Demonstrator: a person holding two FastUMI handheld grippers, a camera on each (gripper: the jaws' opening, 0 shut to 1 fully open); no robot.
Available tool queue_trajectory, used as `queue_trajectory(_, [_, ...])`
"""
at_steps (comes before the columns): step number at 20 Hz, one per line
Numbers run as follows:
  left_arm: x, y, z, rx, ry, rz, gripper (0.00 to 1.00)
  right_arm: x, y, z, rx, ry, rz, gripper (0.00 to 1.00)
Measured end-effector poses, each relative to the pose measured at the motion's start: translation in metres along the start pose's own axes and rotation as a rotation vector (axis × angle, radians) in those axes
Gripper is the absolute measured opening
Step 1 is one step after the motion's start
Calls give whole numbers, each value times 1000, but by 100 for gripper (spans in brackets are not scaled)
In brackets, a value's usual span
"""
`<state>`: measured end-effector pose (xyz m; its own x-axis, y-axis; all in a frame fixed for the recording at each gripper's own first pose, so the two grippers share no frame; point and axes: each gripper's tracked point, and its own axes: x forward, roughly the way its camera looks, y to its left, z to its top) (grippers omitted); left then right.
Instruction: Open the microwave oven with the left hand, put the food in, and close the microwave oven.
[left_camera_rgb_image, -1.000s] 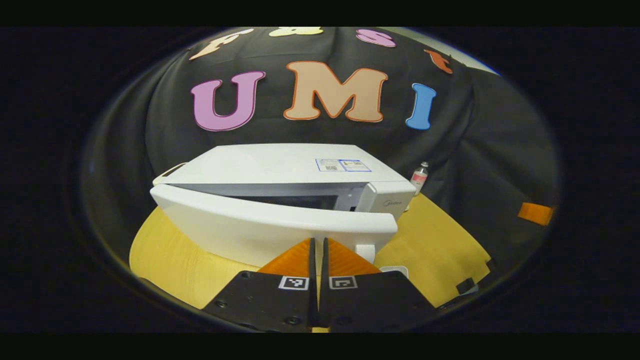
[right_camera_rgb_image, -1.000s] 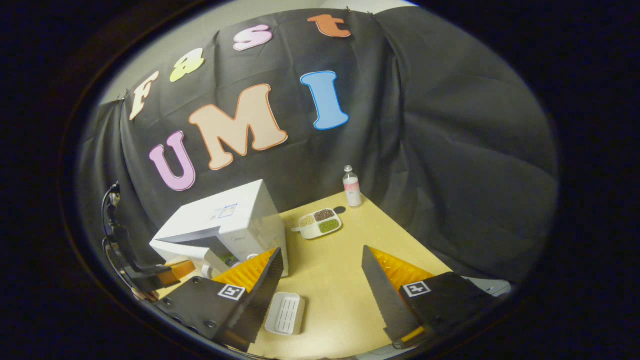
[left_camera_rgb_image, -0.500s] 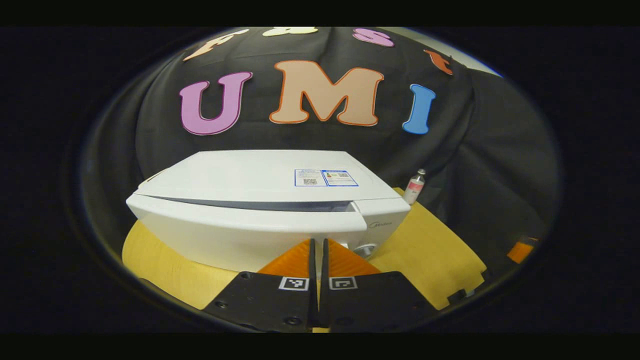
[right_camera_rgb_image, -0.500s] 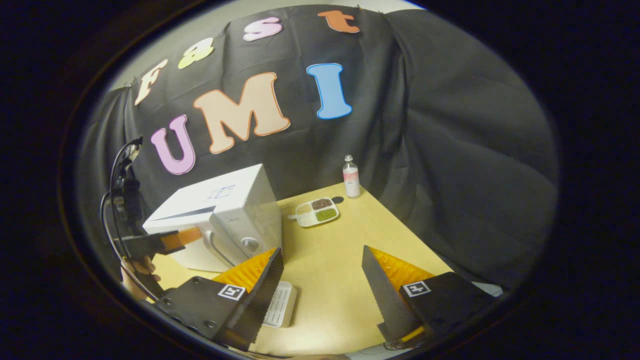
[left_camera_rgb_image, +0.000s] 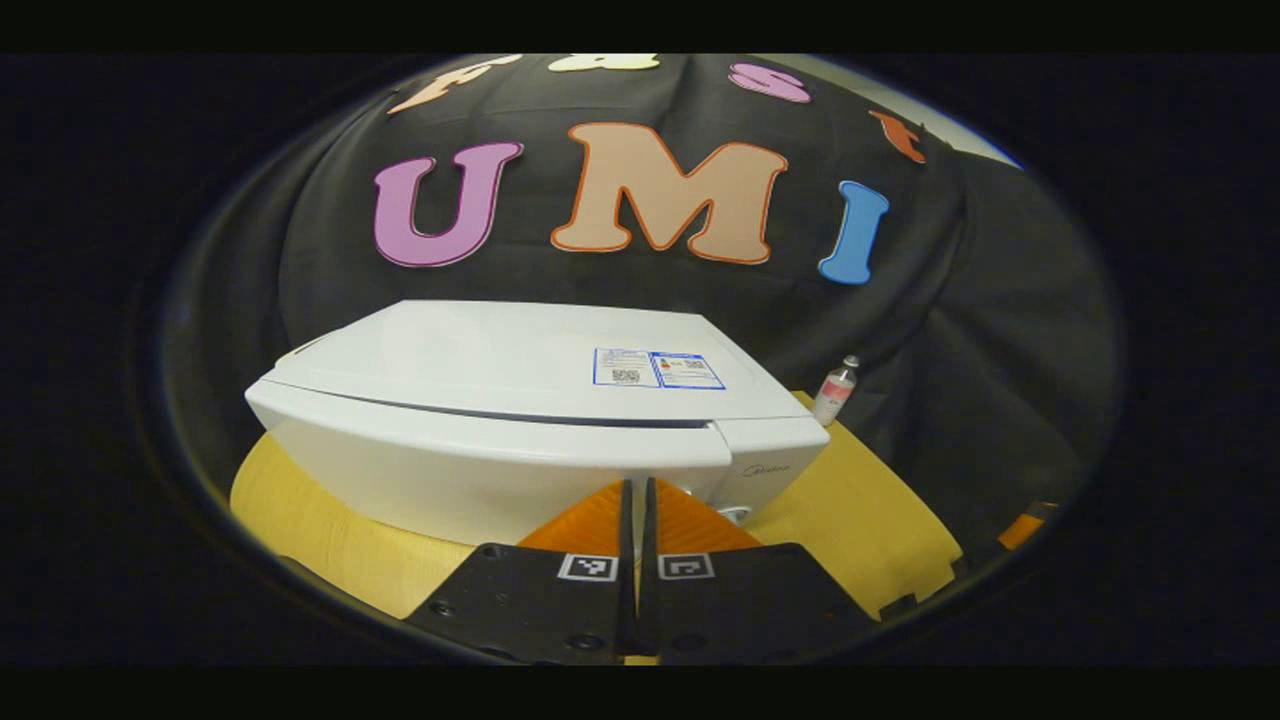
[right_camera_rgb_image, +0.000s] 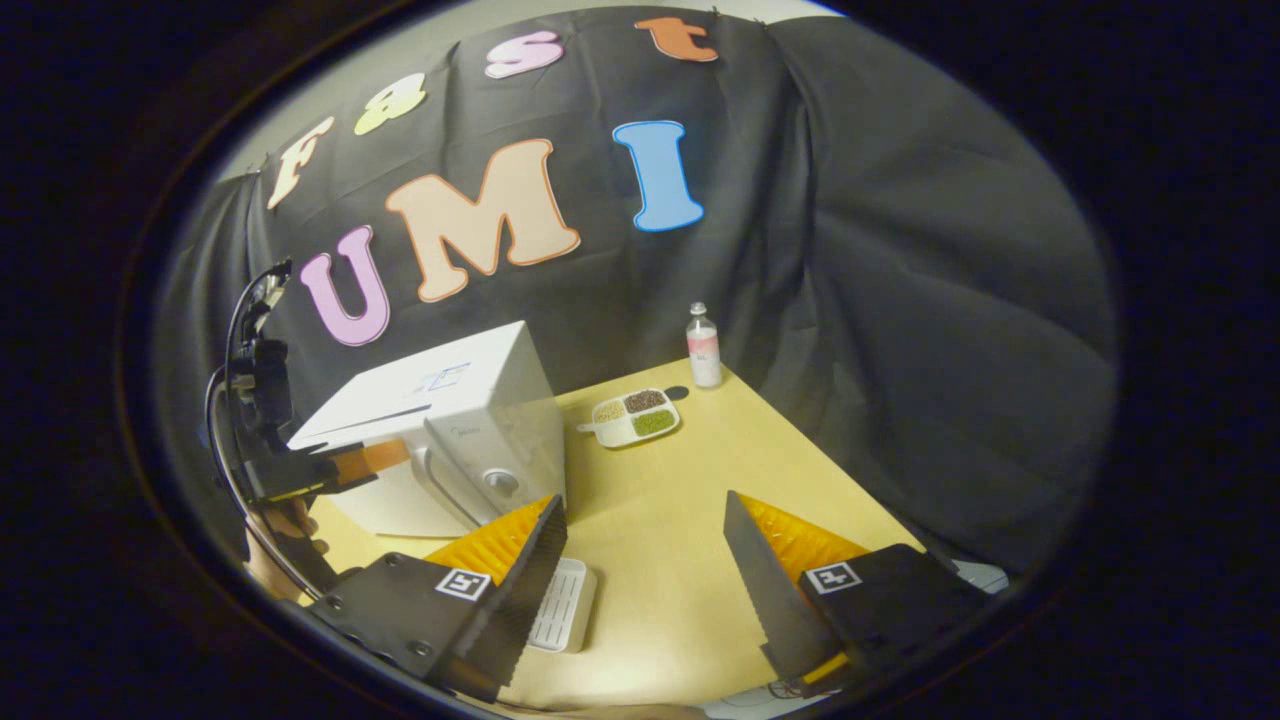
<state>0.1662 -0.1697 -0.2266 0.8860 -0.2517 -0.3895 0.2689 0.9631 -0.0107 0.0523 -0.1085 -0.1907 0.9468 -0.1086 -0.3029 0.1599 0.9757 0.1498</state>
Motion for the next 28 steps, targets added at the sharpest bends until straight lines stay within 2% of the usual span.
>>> queue_trajectory(10, [-1, 0, 0, -7, -7, -47, 0, 3, 9, 0, 3, -12, 9, 92])
queue_trajectory(11, [0, 0, -1, -7, -7, -50, 3, 3, 9, 1, 2, -14, 6, 92])
queue_trajectory(20, [0, 0, 1, -24, -21, -48, 1, 6, 15, 4, -13, -22, -5, 92])
queue_trajectory(24, [5, 2, 5, -11, -40, -47, 0, 3, 21, 3, -42, -12, 10, 92])
queue_trajectory(26, [12, -2, -3, -9, 0, -40, 0, -3, 23, 4, -58, -15, 18, 92])
queue_trajectory(28, [11, -1, 5, 25, -40, -23, 1, -9, 22, 4, -67, -19, 18, 92])
